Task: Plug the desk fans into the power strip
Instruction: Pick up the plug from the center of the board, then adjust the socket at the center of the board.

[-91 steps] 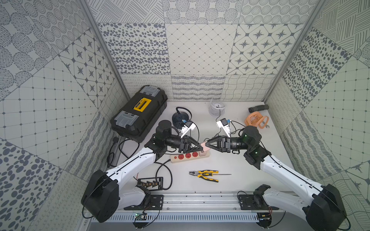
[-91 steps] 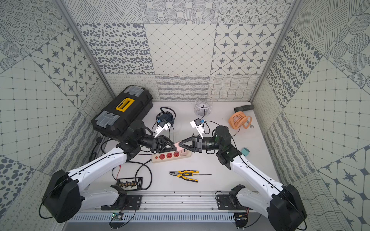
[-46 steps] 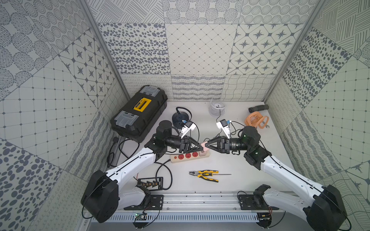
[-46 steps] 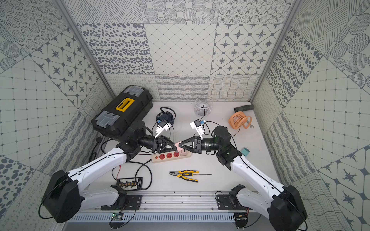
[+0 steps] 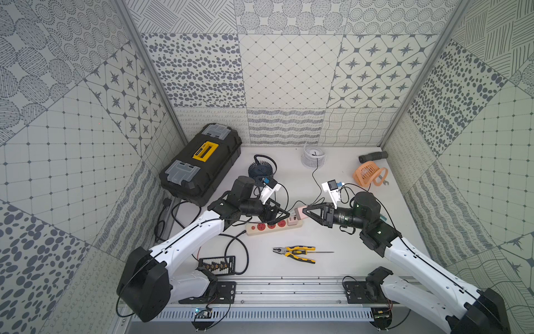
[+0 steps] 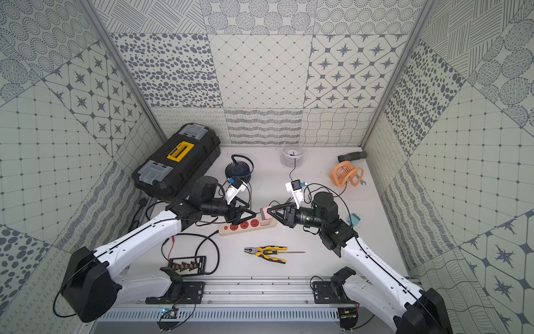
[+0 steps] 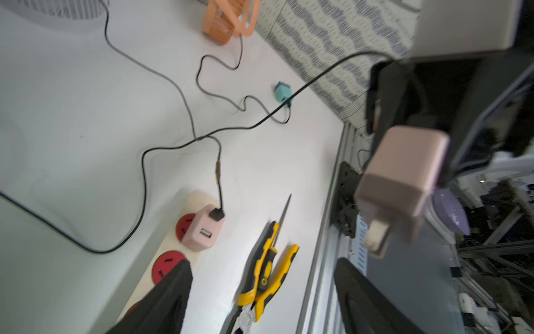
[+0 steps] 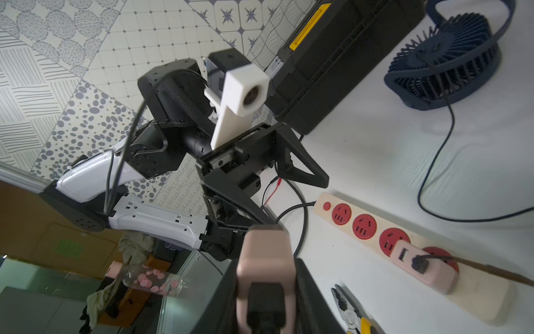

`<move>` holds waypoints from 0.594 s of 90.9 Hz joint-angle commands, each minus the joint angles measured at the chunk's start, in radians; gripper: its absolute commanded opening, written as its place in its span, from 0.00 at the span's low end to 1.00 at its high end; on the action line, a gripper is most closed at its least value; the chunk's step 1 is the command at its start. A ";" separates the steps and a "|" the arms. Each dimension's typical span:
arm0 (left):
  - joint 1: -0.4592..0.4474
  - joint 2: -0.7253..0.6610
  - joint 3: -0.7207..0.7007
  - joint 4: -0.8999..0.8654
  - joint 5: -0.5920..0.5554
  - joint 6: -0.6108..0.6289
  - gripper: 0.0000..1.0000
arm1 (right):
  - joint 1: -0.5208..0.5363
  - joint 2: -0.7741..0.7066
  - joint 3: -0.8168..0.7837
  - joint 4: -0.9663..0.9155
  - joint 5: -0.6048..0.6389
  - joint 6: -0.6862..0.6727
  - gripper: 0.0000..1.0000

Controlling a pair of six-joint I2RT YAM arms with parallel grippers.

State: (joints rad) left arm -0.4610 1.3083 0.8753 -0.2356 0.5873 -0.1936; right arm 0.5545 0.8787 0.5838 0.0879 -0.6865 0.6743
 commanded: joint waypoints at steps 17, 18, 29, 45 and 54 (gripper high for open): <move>-0.007 0.226 0.046 -0.356 -0.447 0.298 0.81 | 0.003 -0.083 -0.028 -0.121 0.210 -0.112 0.12; -0.008 0.229 0.047 -0.356 -0.449 0.304 0.81 | 0.003 -0.083 -0.030 -0.120 0.209 -0.111 0.12; -0.014 0.263 0.044 -0.355 -0.476 0.356 0.86 | 0.003 -0.080 -0.038 -0.111 0.202 -0.121 0.13; -0.034 0.303 0.039 -0.370 -0.517 0.406 0.91 | 0.004 -0.073 -0.037 -0.107 0.182 -0.136 0.15; -0.050 0.326 0.039 -0.375 -0.521 0.417 0.92 | 0.004 -0.076 -0.038 -0.103 0.180 -0.137 0.15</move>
State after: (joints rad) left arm -0.4908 1.6009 0.9066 -0.5308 0.1585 0.1116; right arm 0.5549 0.8062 0.5476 -0.0582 -0.5056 0.5629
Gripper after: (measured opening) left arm 0.918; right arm 0.307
